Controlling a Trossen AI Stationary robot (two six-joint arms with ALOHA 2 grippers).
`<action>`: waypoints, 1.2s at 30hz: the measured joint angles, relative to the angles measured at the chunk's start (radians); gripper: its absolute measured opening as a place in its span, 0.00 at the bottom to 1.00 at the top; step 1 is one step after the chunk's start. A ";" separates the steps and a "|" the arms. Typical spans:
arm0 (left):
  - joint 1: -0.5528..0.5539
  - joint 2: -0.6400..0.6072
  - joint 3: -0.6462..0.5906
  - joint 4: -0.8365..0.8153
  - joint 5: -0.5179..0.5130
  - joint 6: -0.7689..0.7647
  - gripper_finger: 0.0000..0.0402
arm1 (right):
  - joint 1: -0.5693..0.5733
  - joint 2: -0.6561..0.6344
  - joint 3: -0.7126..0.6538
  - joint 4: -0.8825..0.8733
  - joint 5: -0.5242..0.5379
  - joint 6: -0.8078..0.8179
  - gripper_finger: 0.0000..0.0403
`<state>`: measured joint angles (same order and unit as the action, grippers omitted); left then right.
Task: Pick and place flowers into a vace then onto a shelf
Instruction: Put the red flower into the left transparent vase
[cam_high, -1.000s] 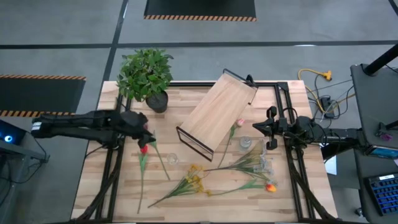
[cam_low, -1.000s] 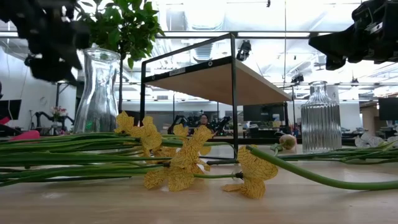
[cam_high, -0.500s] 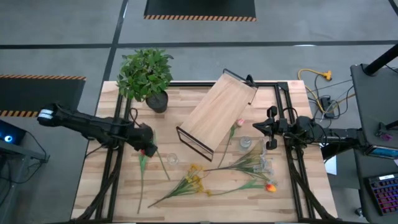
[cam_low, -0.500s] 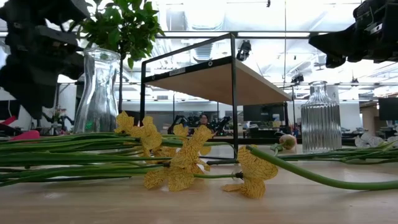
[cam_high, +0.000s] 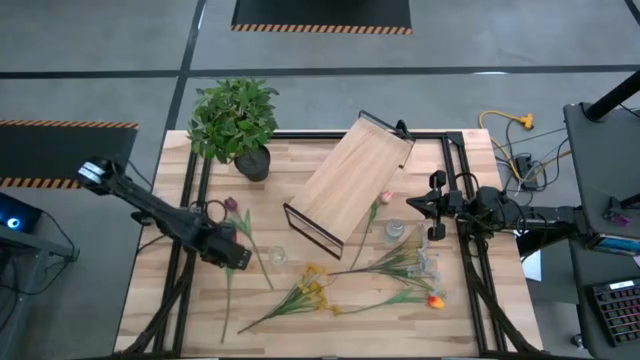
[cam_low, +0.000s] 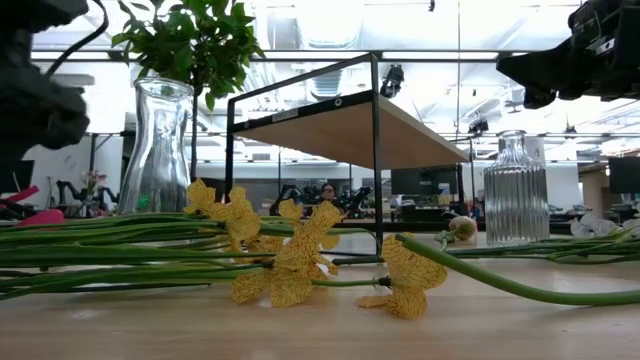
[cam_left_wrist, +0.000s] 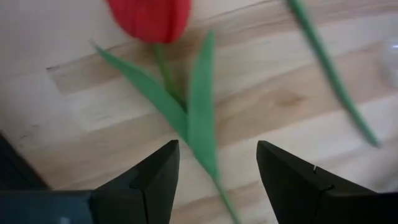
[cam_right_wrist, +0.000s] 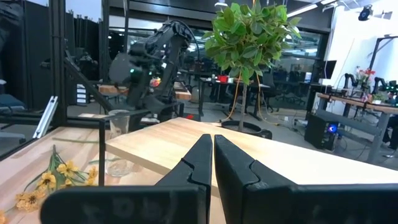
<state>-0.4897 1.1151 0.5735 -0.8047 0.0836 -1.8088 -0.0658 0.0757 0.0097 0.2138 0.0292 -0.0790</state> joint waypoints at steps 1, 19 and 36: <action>-0.005 0.020 0.000 0.000 0.000 -0.011 0.49 | 0.000 0.000 0.000 0.000 0.000 0.000 0.02; -0.009 0.268 0.002 0.059 0.013 -0.012 0.48 | 0.000 0.000 0.000 -0.041 0.000 0.000 0.02; -0.011 0.170 -0.004 0.095 0.028 0.110 0.02 | 0.000 0.000 0.000 -0.057 -0.001 0.000 0.02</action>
<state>-0.5007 1.2853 0.5691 -0.7098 0.1117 -1.6988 -0.0662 0.0753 0.0093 0.1573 0.0284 -0.0788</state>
